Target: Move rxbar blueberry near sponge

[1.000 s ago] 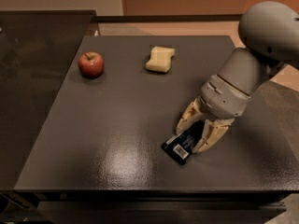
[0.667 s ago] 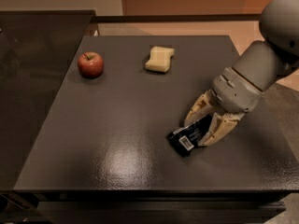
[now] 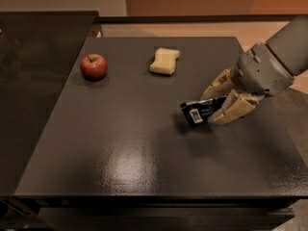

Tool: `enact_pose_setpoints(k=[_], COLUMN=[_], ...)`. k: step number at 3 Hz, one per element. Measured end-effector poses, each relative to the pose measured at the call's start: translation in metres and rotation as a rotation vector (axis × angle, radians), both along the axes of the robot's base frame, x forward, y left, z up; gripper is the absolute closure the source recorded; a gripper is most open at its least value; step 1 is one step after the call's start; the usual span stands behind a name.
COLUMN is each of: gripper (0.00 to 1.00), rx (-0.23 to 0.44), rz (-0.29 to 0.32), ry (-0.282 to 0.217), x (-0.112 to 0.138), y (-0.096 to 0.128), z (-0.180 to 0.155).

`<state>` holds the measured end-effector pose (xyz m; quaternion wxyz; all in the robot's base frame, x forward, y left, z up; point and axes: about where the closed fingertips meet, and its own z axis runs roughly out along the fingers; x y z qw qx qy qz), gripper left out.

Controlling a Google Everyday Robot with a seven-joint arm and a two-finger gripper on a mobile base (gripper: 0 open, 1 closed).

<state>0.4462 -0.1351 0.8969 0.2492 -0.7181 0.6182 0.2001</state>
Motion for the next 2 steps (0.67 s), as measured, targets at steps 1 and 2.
enact_pose_setpoints(k=[1, 2], gripper=[1.00, 1.00], rx=[0.006, 0.016], rz=[-0.159, -0.281], ry=[0.023, 0.050], x=[0.032, 0.068], y=[-0.005, -0.007], z=[0.008, 0.011])
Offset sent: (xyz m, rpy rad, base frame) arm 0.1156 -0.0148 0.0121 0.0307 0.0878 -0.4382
